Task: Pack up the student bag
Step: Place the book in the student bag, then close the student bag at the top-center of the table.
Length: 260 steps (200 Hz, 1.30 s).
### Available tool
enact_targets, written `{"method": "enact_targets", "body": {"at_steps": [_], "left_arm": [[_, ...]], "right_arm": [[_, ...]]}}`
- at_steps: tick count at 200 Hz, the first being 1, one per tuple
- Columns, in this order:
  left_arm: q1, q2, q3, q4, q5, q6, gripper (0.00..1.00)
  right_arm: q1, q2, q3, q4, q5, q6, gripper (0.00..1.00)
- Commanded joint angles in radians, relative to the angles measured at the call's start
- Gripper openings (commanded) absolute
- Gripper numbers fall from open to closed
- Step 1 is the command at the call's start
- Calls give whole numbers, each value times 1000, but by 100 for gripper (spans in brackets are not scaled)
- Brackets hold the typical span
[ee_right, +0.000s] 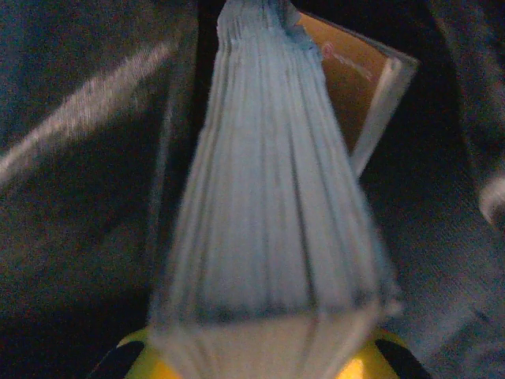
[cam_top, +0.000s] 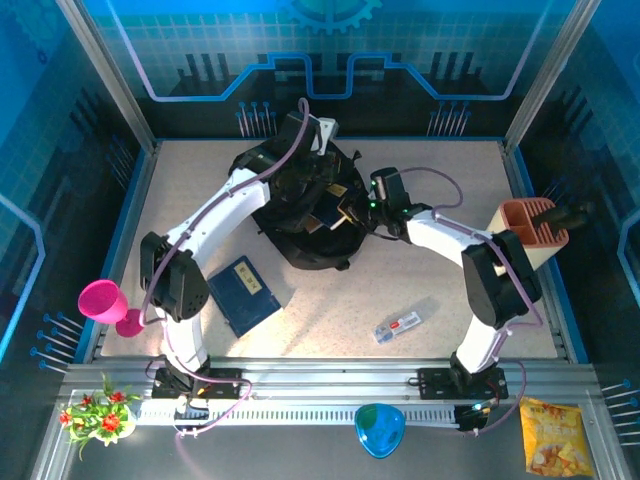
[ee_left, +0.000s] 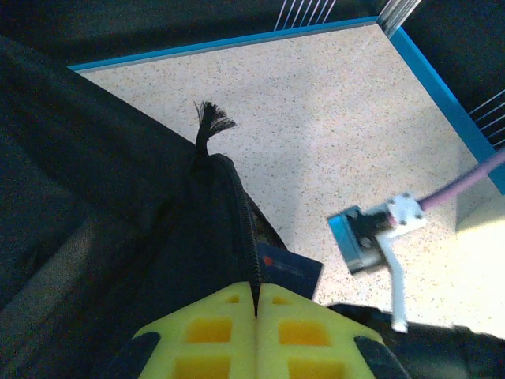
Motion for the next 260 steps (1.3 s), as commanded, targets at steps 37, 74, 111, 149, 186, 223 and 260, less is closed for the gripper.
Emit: {"method": "enact_targets", "body": {"at_steps": [37,74,111,149,186,223,260], "left_arm": [[-8,-62,5,81,46,-49,0],[-7,-55,16,79,43,-71,0],[-6,-54,15,81,39,-80,0],[-2,-52,15,73,21,-75,0],[13,-35,5,78,29,-90,0],[25,-14,-33,90,66,-105,0],[31,-8,-119,108,114,-154,23]], "right_arm": [[31,200,151,64,-55,13,14],[40,273,224,-9,-25,-1,22],[44,329,281,-53,15,-29,25],[38,299,264,-75,0,-77,37],[22,112,115,-79,-25,-161,56],[1,-142,-103,-108,-5,-238,67],[-35,-420,-259,-252,209,-302,78]]}}
